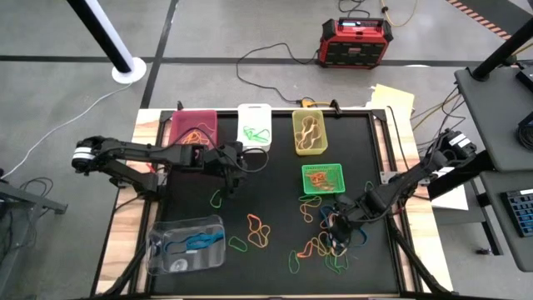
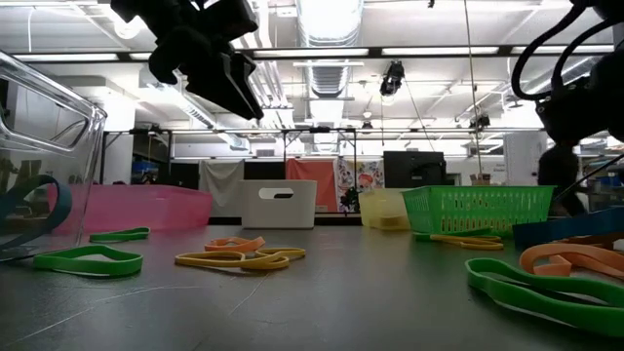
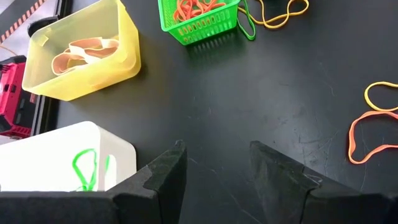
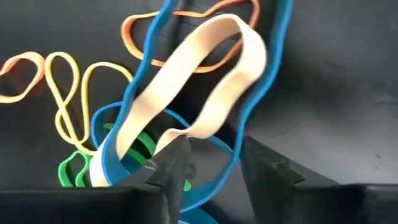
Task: Sort rubber bands into baskets
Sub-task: Put the blue rubber band into the transparent bin
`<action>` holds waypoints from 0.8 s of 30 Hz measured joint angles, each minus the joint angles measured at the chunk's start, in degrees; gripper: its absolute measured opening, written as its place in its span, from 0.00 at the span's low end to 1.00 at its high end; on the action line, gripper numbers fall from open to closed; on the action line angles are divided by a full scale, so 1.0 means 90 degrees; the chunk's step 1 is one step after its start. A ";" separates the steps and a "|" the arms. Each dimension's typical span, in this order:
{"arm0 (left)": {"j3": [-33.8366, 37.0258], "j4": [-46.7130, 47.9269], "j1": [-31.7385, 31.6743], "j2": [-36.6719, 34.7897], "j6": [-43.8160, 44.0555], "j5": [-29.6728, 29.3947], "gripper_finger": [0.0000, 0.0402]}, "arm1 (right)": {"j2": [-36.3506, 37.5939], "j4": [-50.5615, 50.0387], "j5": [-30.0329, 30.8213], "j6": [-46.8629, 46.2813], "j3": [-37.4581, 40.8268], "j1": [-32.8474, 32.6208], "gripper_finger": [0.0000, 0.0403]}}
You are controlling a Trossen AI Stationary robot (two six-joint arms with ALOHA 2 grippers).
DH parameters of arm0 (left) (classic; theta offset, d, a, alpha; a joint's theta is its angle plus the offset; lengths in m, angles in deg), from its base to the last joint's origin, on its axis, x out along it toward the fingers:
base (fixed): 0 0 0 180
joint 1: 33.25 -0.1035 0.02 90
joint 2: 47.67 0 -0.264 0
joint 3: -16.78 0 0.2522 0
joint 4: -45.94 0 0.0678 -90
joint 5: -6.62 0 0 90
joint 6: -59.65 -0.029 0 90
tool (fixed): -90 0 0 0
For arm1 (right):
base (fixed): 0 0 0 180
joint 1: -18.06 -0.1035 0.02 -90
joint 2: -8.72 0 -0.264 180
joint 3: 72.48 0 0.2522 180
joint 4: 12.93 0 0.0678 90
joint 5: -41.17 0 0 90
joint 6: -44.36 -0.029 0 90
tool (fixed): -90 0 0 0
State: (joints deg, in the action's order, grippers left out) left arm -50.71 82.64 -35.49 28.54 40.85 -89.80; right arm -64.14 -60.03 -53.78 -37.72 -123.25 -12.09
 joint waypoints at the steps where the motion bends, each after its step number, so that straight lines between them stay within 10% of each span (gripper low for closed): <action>1: 0.0000 0.0000 0.0000 0.0000 0.0000 0.0000 0.39 | 0.0000 0.0054 -0.0007 0.0030 0.0025 0.0000 0.31; 13: 0.0000 -0.0060 0.0000 0.0000 0.0002 0.0000 0.39 | 0.0000 -0.0323 -0.0213 0.0743 -0.0430 0.0002 0.03; 19: 0.0002 -0.0277 0.0000 0.0000 0.0003 0.0302 0.39 | 0.0000 -0.1390 0.0841 0.1552 -0.1309 0.0002 0.02; 24: 0.0054 -0.1162 0.0001 0.0040 -0.0016 0.1777 0.39 | -0.0002 -0.1464 0.2337 0.2860 -0.1996 0.0050 0.02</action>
State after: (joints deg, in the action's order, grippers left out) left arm -50.22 72.18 -35.48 28.90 40.70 -73.80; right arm -64.15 -73.20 -32.75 -11.98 -141.22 -11.64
